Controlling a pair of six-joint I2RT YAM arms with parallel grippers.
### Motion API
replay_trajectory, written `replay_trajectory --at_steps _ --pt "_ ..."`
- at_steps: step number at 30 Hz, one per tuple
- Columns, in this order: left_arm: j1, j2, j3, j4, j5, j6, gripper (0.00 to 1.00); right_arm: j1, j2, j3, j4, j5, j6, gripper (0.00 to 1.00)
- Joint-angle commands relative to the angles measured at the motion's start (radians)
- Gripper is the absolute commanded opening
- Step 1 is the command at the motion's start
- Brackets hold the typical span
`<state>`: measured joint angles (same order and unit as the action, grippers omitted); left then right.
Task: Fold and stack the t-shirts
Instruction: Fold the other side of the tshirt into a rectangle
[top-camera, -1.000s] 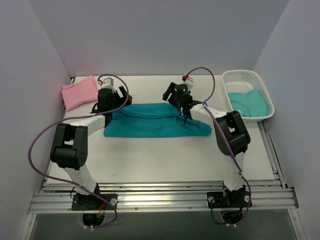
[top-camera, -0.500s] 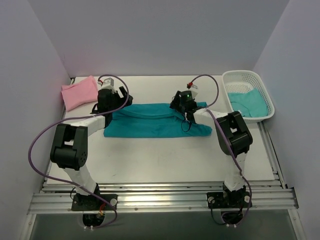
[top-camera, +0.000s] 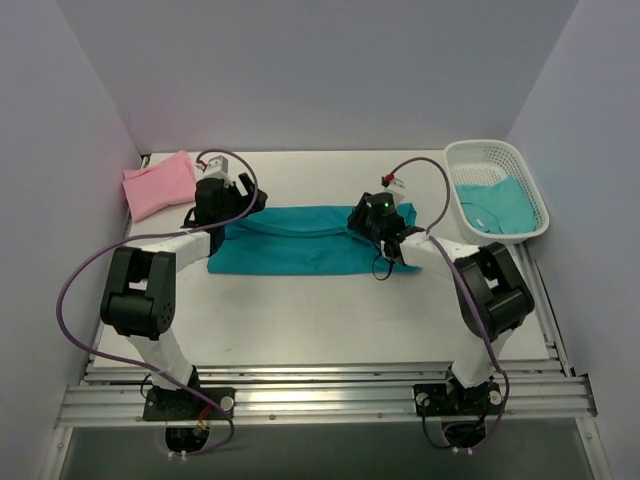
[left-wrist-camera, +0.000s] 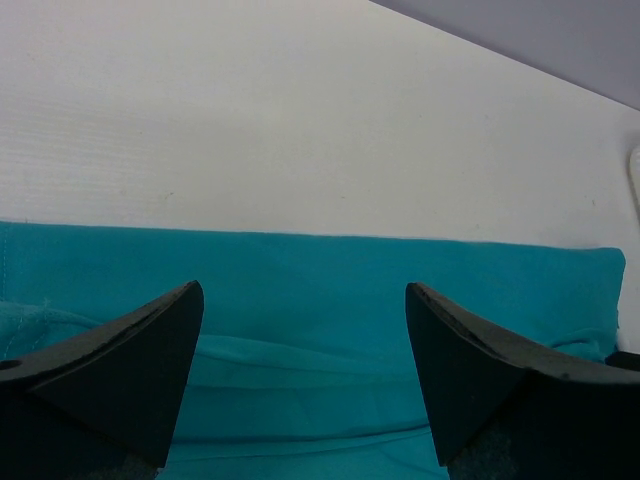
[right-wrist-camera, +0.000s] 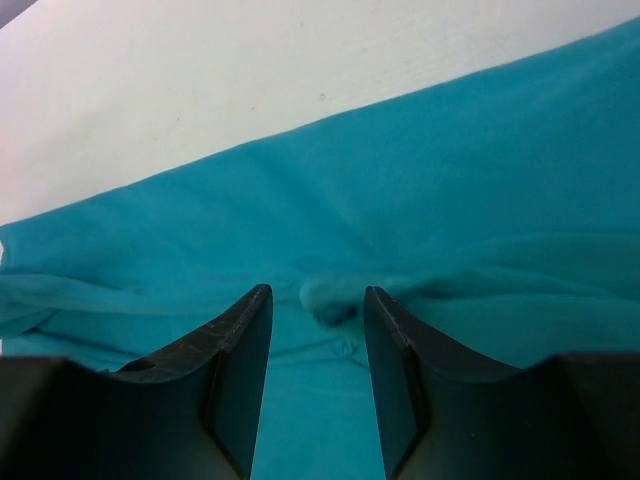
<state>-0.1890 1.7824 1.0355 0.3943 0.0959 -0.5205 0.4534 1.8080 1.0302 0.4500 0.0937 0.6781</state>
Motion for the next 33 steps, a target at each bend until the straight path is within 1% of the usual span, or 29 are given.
replay_trajectory --at_steps 1,3,4,7,11,13,16,20,22,25,27,28,31,32,33 --pt "0.000 -0.026 -0.005 0.060 0.027 -0.009 0.91 0.008 -0.117 -0.088 -0.005 0.046 0.001 0.38" --pt "0.000 -0.026 -0.006 0.063 0.031 -0.010 0.91 0.010 -0.165 -0.139 0.012 0.057 0.006 0.38" --pt "0.000 -0.026 -0.005 0.064 0.033 -0.010 0.91 0.010 -0.179 -0.194 0.021 0.060 0.014 0.38" --pt "-0.001 -0.020 -0.002 0.074 0.042 -0.016 0.90 0.010 -0.205 -0.284 0.067 0.064 0.023 0.38" --pt "-0.006 -0.008 0.000 0.089 0.050 -0.027 0.90 0.014 -0.214 -0.338 0.116 0.061 0.043 0.36" --pt "-0.012 -0.002 0.000 0.097 0.048 -0.026 0.90 0.016 -0.242 -0.340 0.125 0.060 0.046 0.36" --pt "-0.017 0.005 -0.002 0.107 0.054 -0.024 0.90 0.027 -0.291 -0.286 0.069 0.069 0.038 0.35" --pt "-0.017 0.005 -0.002 0.112 0.067 -0.016 0.90 0.054 -0.358 -0.152 -0.037 0.096 0.023 0.36" --pt "-0.017 0.008 0.006 0.109 0.074 -0.015 0.90 0.062 -0.368 -0.112 -0.069 0.112 0.018 0.38" --pt "-0.017 0.015 0.020 0.106 0.103 -0.019 0.89 0.061 -0.332 -0.020 -0.106 0.132 -0.003 0.38" --pt "-0.017 0.022 0.024 0.104 0.120 -0.022 0.89 0.056 -0.262 0.048 -0.116 0.143 -0.011 0.34" --pt "-0.017 0.022 0.026 0.104 0.125 -0.021 0.89 0.050 -0.206 0.068 -0.111 0.133 -0.015 0.23" --pt "-0.017 0.022 0.028 0.100 0.130 -0.010 0.89 0.036 -0.109 0.160 -0.102 0.106 -0.020 0.01" --pt "-0.017 0.022 0.024 0.100 0.128 -0.009 0.89 0.033 -0.042 0.183 -0.100 0.103 -0.022 0.00" --pt "-0.017 0.022 0.024 0.097 0.127 -0.006 0.89 0.030 -0.009 0.203 -0.097 0.084 -0.023 0.00"
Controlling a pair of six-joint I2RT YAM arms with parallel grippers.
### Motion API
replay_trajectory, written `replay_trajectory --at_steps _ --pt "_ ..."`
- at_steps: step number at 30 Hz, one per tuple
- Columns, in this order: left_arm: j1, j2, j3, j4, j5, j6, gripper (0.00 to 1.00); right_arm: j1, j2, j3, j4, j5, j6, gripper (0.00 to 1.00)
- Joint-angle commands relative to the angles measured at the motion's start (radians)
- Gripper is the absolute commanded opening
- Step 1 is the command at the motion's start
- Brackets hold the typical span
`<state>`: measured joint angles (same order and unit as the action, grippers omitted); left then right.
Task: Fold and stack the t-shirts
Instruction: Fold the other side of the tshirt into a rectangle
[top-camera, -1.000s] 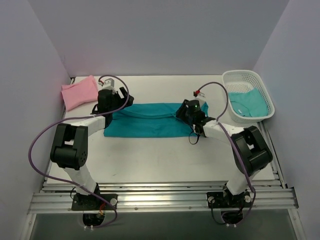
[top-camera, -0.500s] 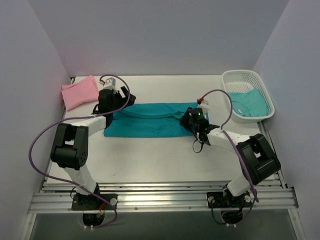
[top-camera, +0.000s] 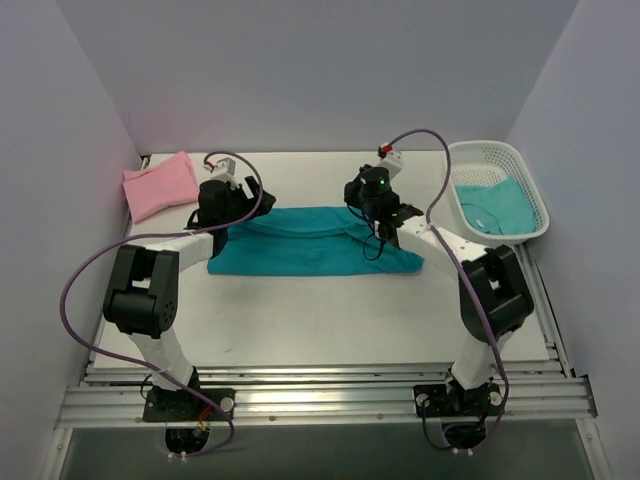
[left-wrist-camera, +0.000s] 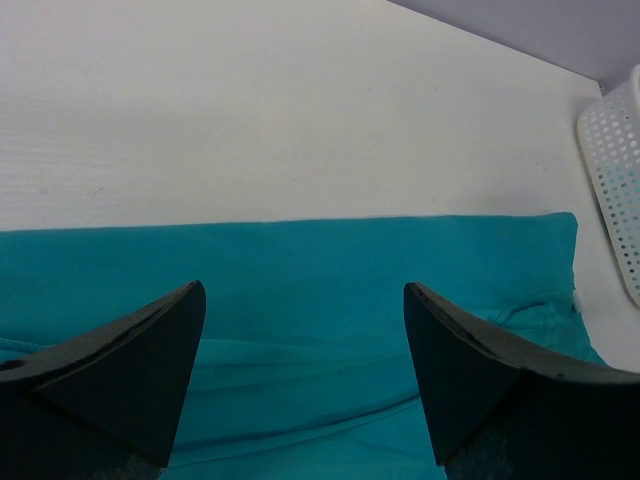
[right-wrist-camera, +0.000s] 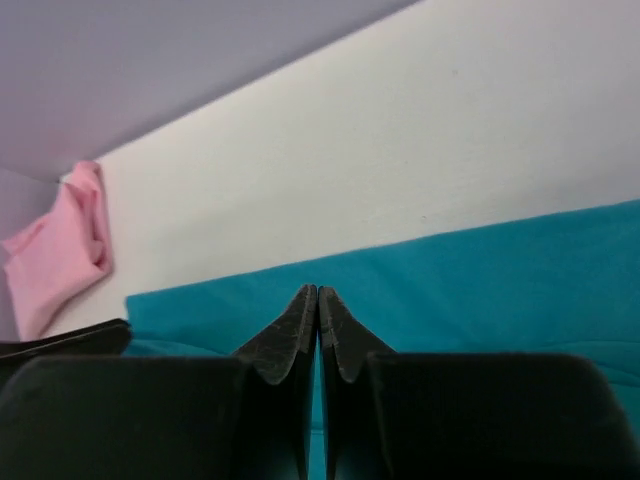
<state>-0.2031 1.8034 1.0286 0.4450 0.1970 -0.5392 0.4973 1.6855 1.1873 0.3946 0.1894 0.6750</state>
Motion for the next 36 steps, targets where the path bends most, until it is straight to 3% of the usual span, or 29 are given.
replay_trajectory --at_steps 1,5,11,21,29,36 --pt "-0.002 0.001 0.031 0.046 0.027 0.016 0.89 -0.023 0.144 0.082 -0.028 -0.022 -0.025 0.00" --pt "-0.002 0.004 0.030 0.046 0.032 0.018 0.88 -0.045 0.291 0.147 -0.014 -0.054 -0.026 0.00" --pt "-0.002 0.005 0.025 0.052 0.038 0.019 0.88 -0.081 0.362 0.149 0.013 -0.091 -0.028 0.00" --pt "-0.002 0.019 0.030 0.057 0.039 0.021 0.88 -0.098 0.212 -0.069 0.066 -0.094 0.009 0.00" --pt "-0.002 0.031 0.033 0.064 0.044 0.019 0.88 -0.031 0.079 -0.261 0.092 -0.076 0.038 0.00" --pt "-0.001 0.031 0.027 0.066 0.044 0.021 0.88 0.015 0.055 -0.379 0.133 -0.067 0.058 0.00"
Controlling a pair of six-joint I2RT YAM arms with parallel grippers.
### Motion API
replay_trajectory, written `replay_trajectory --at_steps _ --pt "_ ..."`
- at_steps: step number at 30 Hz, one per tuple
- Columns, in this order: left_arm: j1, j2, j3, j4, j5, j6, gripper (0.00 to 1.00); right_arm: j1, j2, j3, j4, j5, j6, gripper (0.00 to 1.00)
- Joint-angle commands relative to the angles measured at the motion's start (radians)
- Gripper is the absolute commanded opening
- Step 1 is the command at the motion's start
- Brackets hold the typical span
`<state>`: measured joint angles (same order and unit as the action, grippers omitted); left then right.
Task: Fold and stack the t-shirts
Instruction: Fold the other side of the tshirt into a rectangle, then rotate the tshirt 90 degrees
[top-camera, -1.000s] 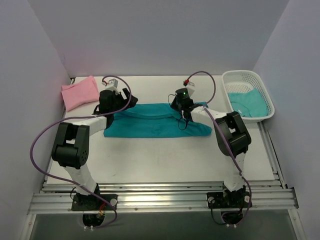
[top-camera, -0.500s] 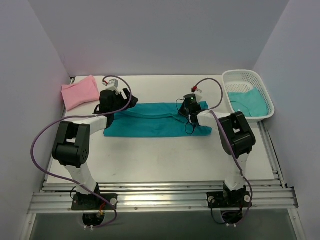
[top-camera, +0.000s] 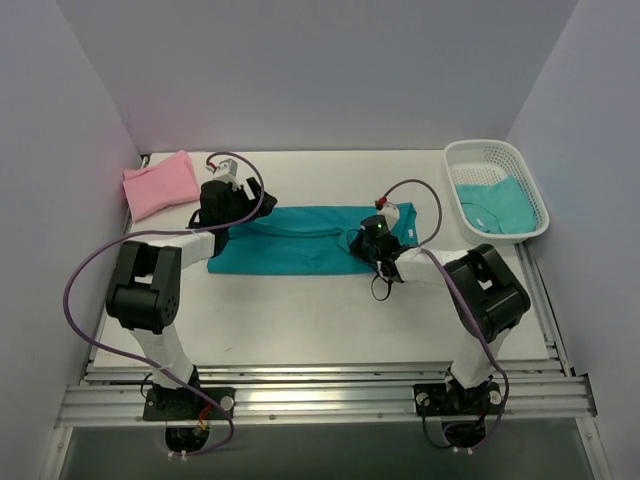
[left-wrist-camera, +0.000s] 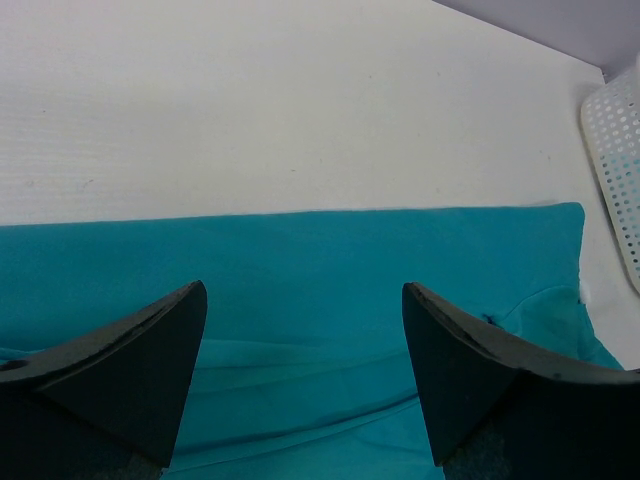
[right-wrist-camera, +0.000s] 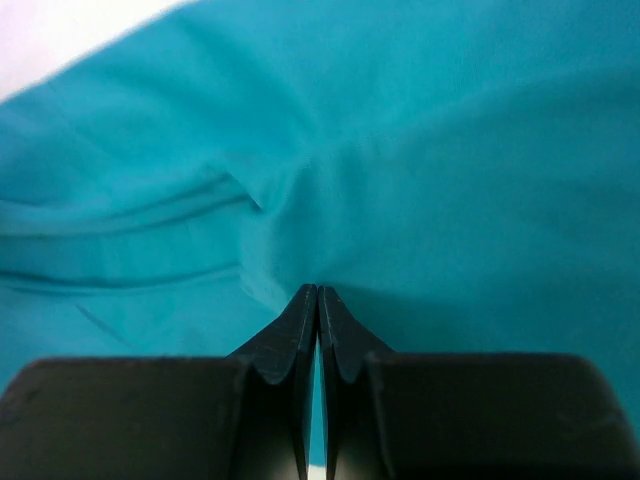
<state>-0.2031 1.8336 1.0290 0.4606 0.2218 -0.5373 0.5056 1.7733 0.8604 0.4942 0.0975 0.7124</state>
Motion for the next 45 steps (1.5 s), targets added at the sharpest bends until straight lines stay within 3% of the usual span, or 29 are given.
replay_trajectory --at_steps 1,12,20,26,33,40,45 --pt "-0.001 -0.002 0.023 0.050 0.017 0.020 0.88 0.008 -0.025 -0.069 0.044 0.024 0.024 0.00" --pt "0.004 -0.034 0.009 0.039 -0.024 0.028 0.87 0.019 -0.017 -0.192 0.135 -0.012 0.055 0.00" --pt "0.010 -0.005 0.040 -0.056 -0.238 -0.026 0.87 0.070 -0.277 -0.193 0.002 0.044 0.033 0.00" --pt "0.008 0.055 0.077 -0.145 -0.262 -0.073 0.84 0.088 -0.481 -0.202 -0.110 0.096 0.019 0.00" --pt "-0.019 0.000 -0.056 -0.149 -0.288 -0.121 0.83 0.091 -0.655 -0.235 -0.200 0.137 0.009 0.00" --pt "-0.143 -0.141 -0.227 -0.141 -0.404 -0.133 0.82 0.093 -0.762 -0.273 -0.263 0.143 0.001 0.00" --pt "-0.190 -0.132 -0.273 -0.125 -0.438 -0.136 0.82 0.093 -0.816 -0.288 -0.292 0.153 0.002 0.00"
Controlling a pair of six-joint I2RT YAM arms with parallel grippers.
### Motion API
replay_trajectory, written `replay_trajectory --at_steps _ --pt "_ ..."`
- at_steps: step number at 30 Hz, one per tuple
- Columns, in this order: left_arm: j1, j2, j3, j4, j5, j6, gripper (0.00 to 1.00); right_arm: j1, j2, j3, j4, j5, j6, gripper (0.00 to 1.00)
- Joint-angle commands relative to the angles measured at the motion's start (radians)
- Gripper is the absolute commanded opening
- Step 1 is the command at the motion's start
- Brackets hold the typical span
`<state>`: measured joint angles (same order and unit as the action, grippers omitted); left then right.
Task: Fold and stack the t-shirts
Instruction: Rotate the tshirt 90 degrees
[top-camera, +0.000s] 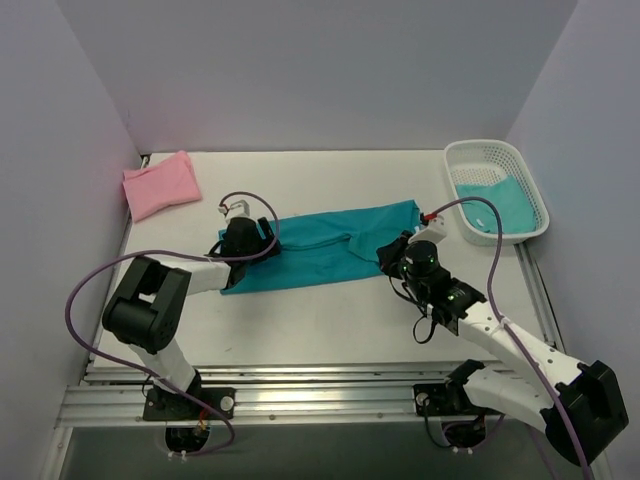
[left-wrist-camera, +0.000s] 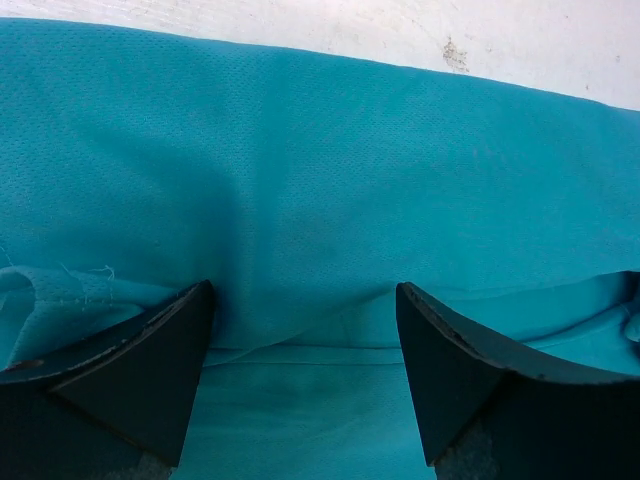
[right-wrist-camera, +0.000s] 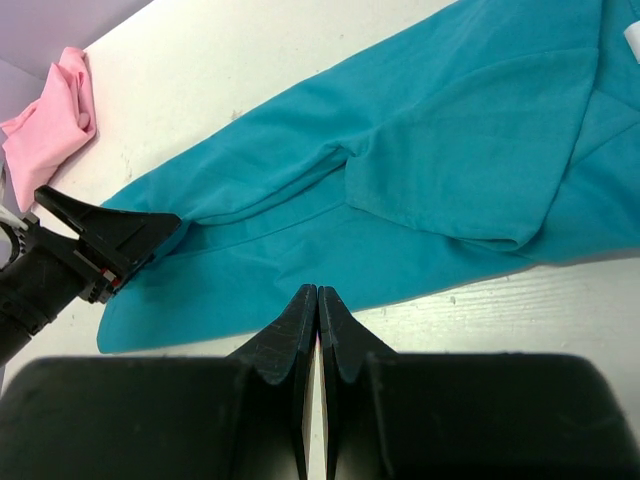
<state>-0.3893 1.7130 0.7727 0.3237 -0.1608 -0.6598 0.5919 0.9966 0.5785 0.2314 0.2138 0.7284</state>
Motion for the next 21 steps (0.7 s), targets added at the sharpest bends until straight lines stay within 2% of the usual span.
replay_trajectory --at_steps 1,4,6,9,13,16,17,19,20,21 --pt "-0.005 0.011 -0.019 0.020 -0.054 -0.015 0.82 0.006 -0.042 -0.006 -0.036 0.038 -0.015 0.00" --pt "-0.011 0.057 -0.019 0.040 -0.043 -0.018 0.82 0.006 -0.053 -0.009 -0.043 0.038 -0.015 0.00" --pt "-0.025 0.051 -0.019 0.028 -0.046 -0.018 0.78 0.006 -0.056 -0.014 -0.047 0.041 -0.012 0.00" --pt "-0.051 -0.041 -0.023 -0.032 -0.104 -0.009 0.77 0.008 -0.072 -0.022 -0.063 0.052 -0.007 0.00" --pt "-0.115 -0.255 -0.006 -0.123 -0.152 0.006 0.77 0.009 -0.107 -0.025 -0.095 0.079 0.000 0.00" --pt "-0.170 -0.361 0.036 -0.179 -0.161 0.015 0.77 0.011 -0.136 -0.023 -0.107 0.096 -0.001 0.09" --pt "-0.186 -0.378 0.060 -0.189 -0.158 0.019 0.77 0.013 -0.144 -0.020 -0.113 0.102 -0.001 0.19" --pt "-0.216 -0.418 0.092 -0.219 -0.143 0.026 0.77 0.014 -0.157 -0.009 -0.132 0.116 -0.004 0.30" --pt "-0.244 -0.424 0.124 -0.227 -0.134 0.031 0.77 0.014 -0.162 -0.006 -0.139 0.122 -0.004 0.41" --pt "-0.259 -0.428 0.140 -0.232 -0.122 0.037 0.78 0.016 -0.170 -0.002 -0.147 0.128 -0.006 0.46"
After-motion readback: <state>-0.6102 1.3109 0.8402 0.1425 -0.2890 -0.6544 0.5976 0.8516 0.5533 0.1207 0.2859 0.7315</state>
